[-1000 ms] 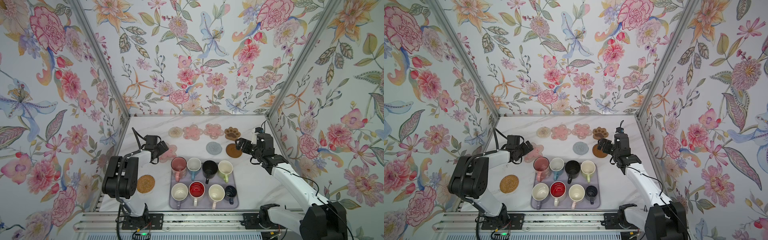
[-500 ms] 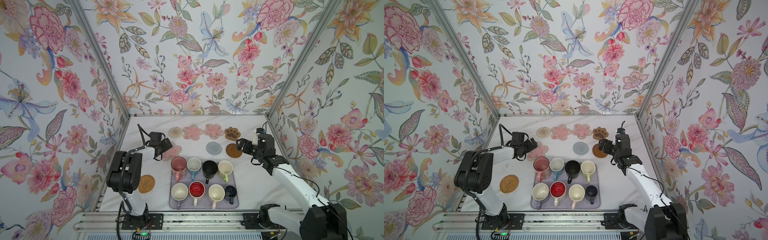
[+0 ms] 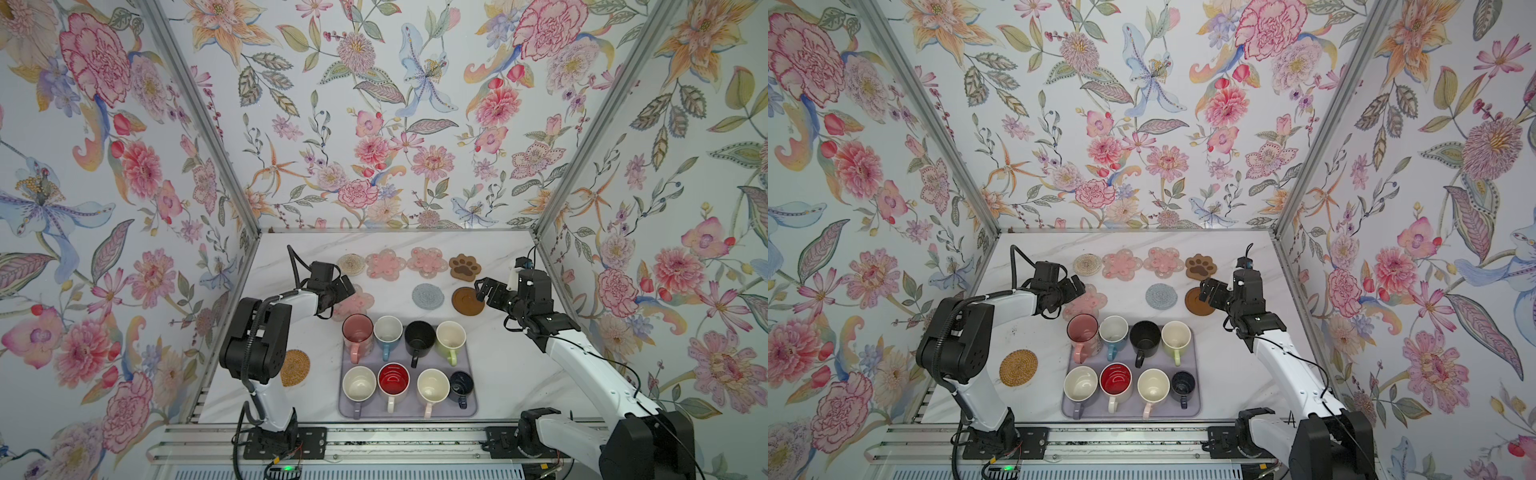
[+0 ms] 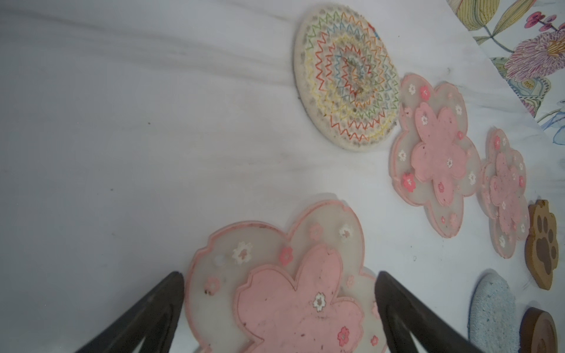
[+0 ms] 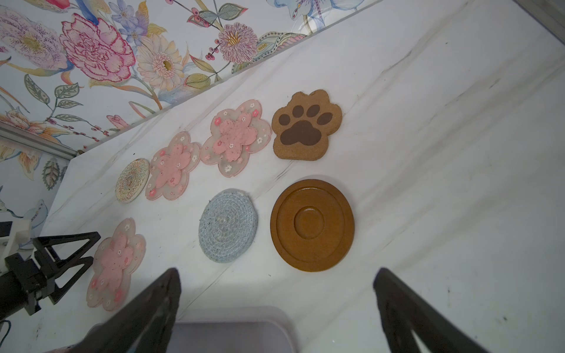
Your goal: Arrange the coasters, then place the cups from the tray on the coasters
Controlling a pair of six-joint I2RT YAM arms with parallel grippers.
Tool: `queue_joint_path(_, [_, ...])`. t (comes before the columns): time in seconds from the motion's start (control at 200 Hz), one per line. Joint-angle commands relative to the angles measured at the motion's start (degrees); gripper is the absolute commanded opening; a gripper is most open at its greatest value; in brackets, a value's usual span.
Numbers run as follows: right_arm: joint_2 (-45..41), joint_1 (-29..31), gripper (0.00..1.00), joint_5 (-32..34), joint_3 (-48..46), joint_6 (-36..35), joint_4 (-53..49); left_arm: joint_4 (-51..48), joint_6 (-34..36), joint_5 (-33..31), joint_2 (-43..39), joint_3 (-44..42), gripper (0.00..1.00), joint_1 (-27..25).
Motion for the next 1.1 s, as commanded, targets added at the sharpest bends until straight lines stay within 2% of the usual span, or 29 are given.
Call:
queue_joint_path(0.0, [-1.0, -0.6, 0.99, -0.6, -0.7, -1.0, -0.3, -0.8, -1.4, 1.6, 1.1, 1.3, 0.99, -0.9])
queue_joint_path(0.47, [-1.6, -1.3, 0.99, -1.2, -1.5, -1.0, 0.0, 0.7, -4.6, 2.4, 3.3, 2.8, 0.99, -6.0])
queue_joint_path(1.091, [-2.1, -2.0, 0.99, -1.5, -1.9, -1.0, 0.2, 2.1, -6.9, 3.2, 6.2, 7.8, 0.99, -9.2])
